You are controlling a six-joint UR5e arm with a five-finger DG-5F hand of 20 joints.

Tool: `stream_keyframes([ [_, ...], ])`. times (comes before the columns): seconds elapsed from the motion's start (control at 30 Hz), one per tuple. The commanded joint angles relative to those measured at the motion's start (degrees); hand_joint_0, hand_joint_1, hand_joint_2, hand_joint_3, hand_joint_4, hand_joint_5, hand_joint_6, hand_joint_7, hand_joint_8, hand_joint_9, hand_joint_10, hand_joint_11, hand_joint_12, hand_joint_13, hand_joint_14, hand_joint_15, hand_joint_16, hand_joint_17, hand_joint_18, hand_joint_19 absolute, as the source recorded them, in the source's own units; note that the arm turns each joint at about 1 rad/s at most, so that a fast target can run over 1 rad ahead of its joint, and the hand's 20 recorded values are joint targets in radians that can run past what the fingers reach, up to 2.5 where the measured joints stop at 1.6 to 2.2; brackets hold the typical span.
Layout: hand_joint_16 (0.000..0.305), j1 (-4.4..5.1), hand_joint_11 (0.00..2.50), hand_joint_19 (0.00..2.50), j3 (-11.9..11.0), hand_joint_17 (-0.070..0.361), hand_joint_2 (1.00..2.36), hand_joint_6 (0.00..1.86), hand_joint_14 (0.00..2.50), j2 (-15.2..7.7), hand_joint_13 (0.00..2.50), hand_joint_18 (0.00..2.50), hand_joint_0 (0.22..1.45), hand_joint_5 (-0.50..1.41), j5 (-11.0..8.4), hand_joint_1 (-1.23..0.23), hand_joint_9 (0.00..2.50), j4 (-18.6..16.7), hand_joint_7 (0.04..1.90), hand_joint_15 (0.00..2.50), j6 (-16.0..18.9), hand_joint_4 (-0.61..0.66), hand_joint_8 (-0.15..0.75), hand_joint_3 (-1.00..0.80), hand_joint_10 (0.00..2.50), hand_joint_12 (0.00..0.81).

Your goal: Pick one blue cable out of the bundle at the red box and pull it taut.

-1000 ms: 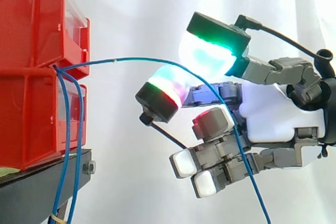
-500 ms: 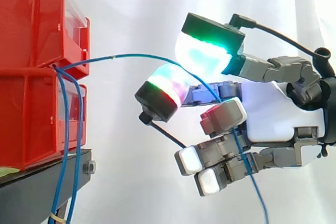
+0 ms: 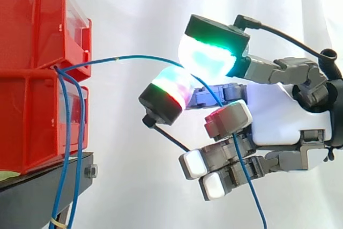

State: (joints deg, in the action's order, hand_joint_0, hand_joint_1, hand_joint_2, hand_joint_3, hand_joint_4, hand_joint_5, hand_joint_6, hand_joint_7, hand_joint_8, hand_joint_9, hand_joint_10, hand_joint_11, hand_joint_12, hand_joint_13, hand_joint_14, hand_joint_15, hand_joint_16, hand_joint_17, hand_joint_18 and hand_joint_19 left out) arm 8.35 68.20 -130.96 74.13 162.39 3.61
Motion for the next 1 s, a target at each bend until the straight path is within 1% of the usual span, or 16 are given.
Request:
stream_keyframes([
  [0.0, 0.050, 0.00, 0.97, 0.56, 0.0, 0.112, 1.01, 0.89, 0.02, 0.0, 1.00, 0.88, 0.57, -0.05, 0.04, -0.74, 1.39, -0.1, 1.04, 0.51, 0.0, 0.01, 0.389, -0.37, 0.01, 0.385],
  [0.37, 0.050, 0.09, 0.96, 0.56, 0.0, 0.112, 1.01, 0.89, 0.01, 0.0, 0.99, 0.86, 0.56, -0.05, 0.04, -0.70, 1.39, -0.1, 1.05, 0.50, -0.1, 0.00, 0.389, -0.40, 0.01, 0.394],
  [0.67, 0.051, 0.09, 0.95, 0.58, 0.0, 0.115, 1.01, 0.88, 0.01, 0.0, 0.97, 0.84, 0.55, -0.05, 0.04, -0.61, 1.37, -0.1, 1.02, 0.50, -0.2, -0.01, 0.395, -0.42, 0.01, 0.401],
  [0.97, 0.054, 0.09, 0.93, 0.57, 0.0, 0.121, 1.01, 0.88, 0.01, 0.0, 0.95, 0.82, 0.53, -0.06, 0.04, -0.65, 1.35, -0.1, 1.01, 0.49, -0.3, 0.00, 0.404, -0.42, 0.01, 0.408],
])
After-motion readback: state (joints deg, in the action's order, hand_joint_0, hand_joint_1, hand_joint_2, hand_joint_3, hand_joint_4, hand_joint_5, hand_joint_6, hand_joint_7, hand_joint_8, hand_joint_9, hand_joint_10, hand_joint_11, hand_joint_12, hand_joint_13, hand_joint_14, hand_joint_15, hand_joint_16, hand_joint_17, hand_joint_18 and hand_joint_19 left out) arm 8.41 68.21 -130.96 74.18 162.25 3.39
